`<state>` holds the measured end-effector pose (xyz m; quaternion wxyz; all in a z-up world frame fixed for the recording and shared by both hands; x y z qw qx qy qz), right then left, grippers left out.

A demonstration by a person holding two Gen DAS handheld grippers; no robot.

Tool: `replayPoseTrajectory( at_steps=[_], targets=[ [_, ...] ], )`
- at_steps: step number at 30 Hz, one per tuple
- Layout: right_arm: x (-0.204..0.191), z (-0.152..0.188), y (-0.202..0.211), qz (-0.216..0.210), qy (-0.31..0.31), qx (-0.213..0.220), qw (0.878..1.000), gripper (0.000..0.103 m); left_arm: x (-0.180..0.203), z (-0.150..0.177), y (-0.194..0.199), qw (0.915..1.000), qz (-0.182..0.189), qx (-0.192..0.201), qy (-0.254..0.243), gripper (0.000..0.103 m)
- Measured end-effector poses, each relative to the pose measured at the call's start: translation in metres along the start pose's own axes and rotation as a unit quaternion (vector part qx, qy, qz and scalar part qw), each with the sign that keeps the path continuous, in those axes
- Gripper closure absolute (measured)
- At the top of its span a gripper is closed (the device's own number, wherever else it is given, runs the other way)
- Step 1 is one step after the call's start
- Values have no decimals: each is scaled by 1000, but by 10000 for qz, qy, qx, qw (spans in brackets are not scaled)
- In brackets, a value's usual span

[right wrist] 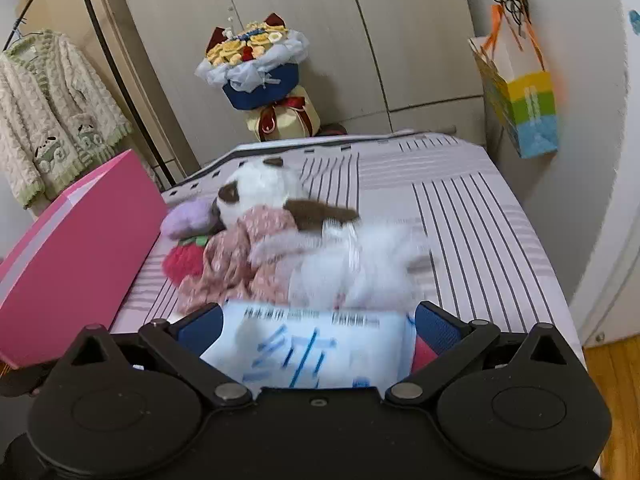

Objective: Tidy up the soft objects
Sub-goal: 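Grasp the white soap box with the left tool while the right tool approaches the mesh puff, then grasp the white mesh puff with the right tool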

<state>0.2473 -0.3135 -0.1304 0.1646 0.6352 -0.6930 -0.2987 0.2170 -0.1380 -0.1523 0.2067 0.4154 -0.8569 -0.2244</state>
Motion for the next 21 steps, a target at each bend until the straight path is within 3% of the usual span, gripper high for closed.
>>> replayPoseTrajectory(
  at_steps=[2,3,5,6,10,15,21],
  targets=[
    [1,-5,-8,87,7,95,9999,0,0,-1,0,10000,-7,-20,22,64],
    [2,-7,-10,130,11,170,9998,5,0,-1,0,10000,-1,-25,39,64],
    [2,-8,-13,143,65,354,9992,25,-1,-1,0,10000,8,-25,54,64],
    [2,-8,-13,207,117,393,9989,41,-1,-2,0,10000,1,-21,51,64],
    [3,-1,-4,220,308,522,9979,80,-2,-2,2,9999,4,13,125,64],
    [6,3,17,446,494,968,9931,90,-2,0,10,9997,-31,69,216,64],
    [-2,2,50,521,762,1379,9861,92,2,-2,31,9996,-70,198,204,64]
  ],
)
Point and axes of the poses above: each gripper's, at about its wrist camera, not at the fingertips, and y roughly against the way its jaws point, x to its right, z to its underside, the point moved 5 cm from there along -y, roughly the way its jaws point, and after that the axes turned 13 degrees about z, right-handed, at the moved point
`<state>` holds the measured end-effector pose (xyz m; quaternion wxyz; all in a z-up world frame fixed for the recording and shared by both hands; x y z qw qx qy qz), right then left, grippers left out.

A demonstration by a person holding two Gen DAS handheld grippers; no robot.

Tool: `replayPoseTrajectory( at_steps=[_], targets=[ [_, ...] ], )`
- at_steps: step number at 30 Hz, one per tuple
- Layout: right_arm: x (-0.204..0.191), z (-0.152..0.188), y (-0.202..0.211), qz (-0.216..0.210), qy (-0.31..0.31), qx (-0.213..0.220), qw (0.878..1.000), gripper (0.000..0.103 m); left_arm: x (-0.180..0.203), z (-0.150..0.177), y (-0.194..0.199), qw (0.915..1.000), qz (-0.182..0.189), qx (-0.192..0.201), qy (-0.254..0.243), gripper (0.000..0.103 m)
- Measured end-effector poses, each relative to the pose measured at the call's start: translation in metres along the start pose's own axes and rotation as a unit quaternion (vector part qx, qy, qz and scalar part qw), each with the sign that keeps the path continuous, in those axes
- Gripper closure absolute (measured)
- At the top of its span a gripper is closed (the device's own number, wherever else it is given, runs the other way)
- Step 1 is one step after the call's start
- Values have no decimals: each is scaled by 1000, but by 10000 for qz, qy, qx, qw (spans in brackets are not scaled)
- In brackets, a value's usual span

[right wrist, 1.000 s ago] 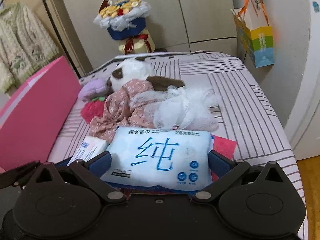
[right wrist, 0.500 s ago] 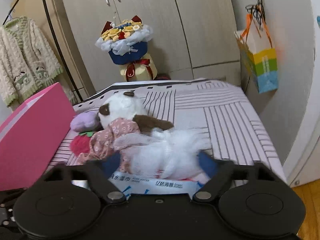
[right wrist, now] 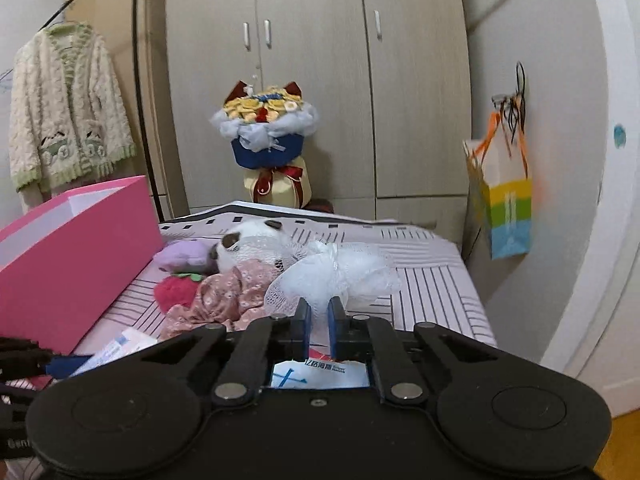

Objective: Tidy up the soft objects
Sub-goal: 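Grasp the white mesh puff with the right tool, then carry the soap box and mesh puff into the pink box and release both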

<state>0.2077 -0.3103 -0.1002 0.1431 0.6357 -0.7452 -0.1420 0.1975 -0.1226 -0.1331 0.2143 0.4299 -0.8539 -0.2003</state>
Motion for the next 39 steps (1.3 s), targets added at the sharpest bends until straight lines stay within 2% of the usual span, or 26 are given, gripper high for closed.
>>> replayPoseTrajectory(
  at_steps=[5,15,24,29,35,39],
  targets=[
    [-5,6,28,-135,160,54,9998,92,3,3,17,10000,78,-30,-3,64],
    [-29,23,79,-821,523,-145,9951,92,7,11,51,9992,340,-188,11,65],
    [-58,32,116,-1690,846,-679,9796,92,-1,17,98,9983,440,-391,-37,65],
    [-81,19,137,-2125,1061,-588,9696,92,-8,11,131,9988,365,-289,-125,65],
    [-106,-12,153,-2503,1141,-341,9608,92,-27,-14,168,9996,119,63,-251,65],
    [-129,-36,150,-2641,1242,-125,9564,92,-48,-37,180,9993,17,198,-324,65]
  ],
)
Point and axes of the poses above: each gripper's, at about its wrist camera, not at the fingertips, and y roughly against the way its jaws point, x to its right, z to its underside, the point moved 5 cm from there along -y, roughly the way its jaws point, and after that the axes turned 13 degrees about z, right-handed, at the moved point
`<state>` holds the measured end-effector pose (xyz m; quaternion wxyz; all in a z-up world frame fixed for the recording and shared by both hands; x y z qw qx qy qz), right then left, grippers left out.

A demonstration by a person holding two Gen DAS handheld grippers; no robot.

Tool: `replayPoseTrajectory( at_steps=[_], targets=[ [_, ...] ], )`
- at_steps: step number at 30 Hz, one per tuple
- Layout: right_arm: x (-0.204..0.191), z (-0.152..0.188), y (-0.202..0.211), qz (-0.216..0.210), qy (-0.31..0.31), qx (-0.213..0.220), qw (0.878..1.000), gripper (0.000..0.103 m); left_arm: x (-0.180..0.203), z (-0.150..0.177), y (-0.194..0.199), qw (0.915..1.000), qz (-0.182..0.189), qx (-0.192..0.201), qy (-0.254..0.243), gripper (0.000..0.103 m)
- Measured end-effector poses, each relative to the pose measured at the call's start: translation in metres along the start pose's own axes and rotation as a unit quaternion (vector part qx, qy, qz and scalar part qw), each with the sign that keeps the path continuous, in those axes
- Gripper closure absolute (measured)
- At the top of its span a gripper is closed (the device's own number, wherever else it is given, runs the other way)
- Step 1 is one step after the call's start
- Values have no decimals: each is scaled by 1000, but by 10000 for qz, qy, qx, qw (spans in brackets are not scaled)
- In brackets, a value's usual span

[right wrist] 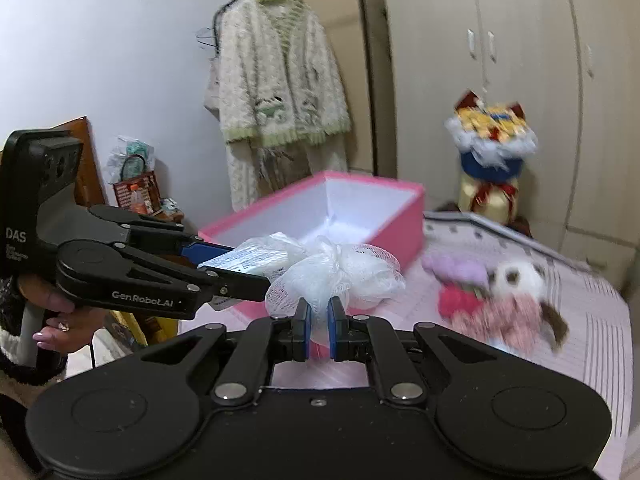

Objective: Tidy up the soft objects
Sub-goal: 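Carry the soap box and mesh puff into the pink box and release both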

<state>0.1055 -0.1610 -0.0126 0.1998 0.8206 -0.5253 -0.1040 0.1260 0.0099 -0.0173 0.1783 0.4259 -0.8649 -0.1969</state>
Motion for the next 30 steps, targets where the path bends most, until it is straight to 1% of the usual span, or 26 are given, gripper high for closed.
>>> replayPoseTrajectory(
  at_steps=[2,6,7,11,13,14,16,20,22,25,28,30],
  targets=[
    [-4,-15,-13,-32,47,71,10000,92,-14,-11,1,10000,-50,17,29,65],
    [-6,-45,-47,-168,58,111,9998,92,-50,-34,-9,9994,-343,-2,101,65],
    [-5,-53,-59,-162,35,106,9998,92,-62,-40,-15,9990,-429,-33,146,65],
    [-1,-74,-112,-158,194,-54,9997,92,-104,-58,-44,9973,-555,-289,378,65],
    [2,-78,-142,-106,339,-235,9991,92,-127,-64,-64,9952,-629,-471,576,65],
    [1,-79,-156,-108,518,-366,9979,92,-136,-64,-73,9941,-619,-581,675,65],
    [1,-81,-185,41,796,-599,9950,92,-158,-67,-99,9907,-601,-819,908,65],
    [10,-83,-230,147,992,-1030,9896,93,-178,-68,-132,9871,-749,-1089,907,65],
    [11,-84,-246,127,1133,-1161,9867,93,-186,-66,-147,9840,-749,-1288,972,65],
    [5,-84,-263,89,1491,-1362,9794,93,-195,-62,-159,9804,-757,-1462,1084,65],
    [-3,-81,-273,63,1763,-1466,9733,91,-200,-56,-165,9778,-797,-1561,1149,65],
    [-5,-79,-278,159,1894,-1507,9701,89,-205,-54,-170,9754,-790,-1630,1258,64]
  ],
)
Point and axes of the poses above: each gripper's, at about its wrist camera, not at the fingertips, and y roughly against the way its jaws point, x to its right, z to its underside, the point moved 5 cm from there along -y, roughly the way its jaws point, and after that the axes turned 13 degrees about z, right-handed, at the moved point
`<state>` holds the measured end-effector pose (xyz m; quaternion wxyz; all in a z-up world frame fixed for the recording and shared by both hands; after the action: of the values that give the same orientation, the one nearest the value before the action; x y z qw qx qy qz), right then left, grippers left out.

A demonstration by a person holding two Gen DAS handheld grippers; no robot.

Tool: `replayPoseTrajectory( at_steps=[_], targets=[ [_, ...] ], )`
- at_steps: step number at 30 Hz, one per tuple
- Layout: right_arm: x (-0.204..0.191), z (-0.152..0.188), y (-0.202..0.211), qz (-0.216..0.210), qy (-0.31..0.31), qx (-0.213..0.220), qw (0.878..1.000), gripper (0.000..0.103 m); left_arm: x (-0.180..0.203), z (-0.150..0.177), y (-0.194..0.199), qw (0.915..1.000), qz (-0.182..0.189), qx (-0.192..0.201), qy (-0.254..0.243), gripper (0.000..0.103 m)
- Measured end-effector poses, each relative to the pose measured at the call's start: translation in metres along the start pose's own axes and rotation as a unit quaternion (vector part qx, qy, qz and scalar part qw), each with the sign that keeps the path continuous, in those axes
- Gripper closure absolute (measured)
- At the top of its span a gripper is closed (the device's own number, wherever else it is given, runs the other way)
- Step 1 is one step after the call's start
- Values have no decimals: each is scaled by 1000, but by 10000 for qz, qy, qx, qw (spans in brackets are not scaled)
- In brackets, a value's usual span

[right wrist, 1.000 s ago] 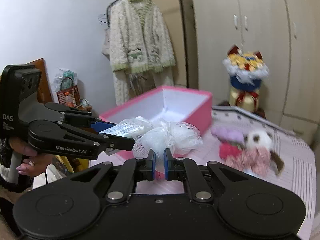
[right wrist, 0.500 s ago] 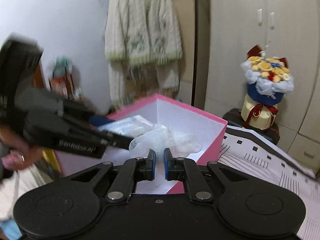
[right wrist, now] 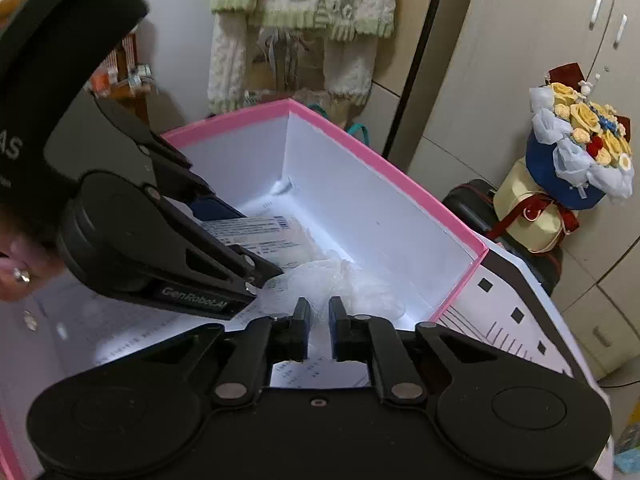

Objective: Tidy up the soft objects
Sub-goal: 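Carry the soap box and mesh puff into the pink box and release both, then move the left tool back toward the wet-wipes pack on the bed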

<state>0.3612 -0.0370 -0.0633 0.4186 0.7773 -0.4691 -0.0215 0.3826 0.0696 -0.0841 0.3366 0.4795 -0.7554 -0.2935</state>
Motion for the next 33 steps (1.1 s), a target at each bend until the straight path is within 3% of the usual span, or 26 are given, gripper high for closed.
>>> replayPoseTrajectory(
  at_steps=[2,4,6,7,12,20,24,33],
  targets=[
    [-1,-1,-1,71,32,34,10000,85,-2,0,-6,10000,40,-60,21,63],
    [-1,0,3,70,-31,113,9999,74,-3,-1,-6,10000,8,-24,-6,59],
    [-1,1,12,93,-139,226,9996,68,-4,-3,-3,9999,-107,21,-25,43],
    [-1,1,16,124,-186,267,9994,63,-4,-3,3,9999,-105,89,-32,41],
    [6,9,49,-43,-557,433,9975,60,4,2,39,9995,228,187,-103,40],
    [24,35,118,-246,-1227,486,9909,48,46,24,119,9950,522,485,-699,34],
    [31,54,151,-415,-1613,437,9851,39,74,37,156,9895,780,662,-1017,30],
    [34,110,215,-415,-1981,378,9786,34,137,79,205,9743,1247,766,-1709,24]
  ],
)
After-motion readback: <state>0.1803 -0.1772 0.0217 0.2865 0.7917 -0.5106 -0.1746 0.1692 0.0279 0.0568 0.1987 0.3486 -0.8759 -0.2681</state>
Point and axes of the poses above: each gripper's, at about its wrist camera, not at the fingertips, and y roughly against the way its jaws point, x to its right, z to its underside, the point moved 5 cm from there along -y, roughly the way its jaws point, and after that the axes turned 13 degrees about z, right-handed, at the moved point
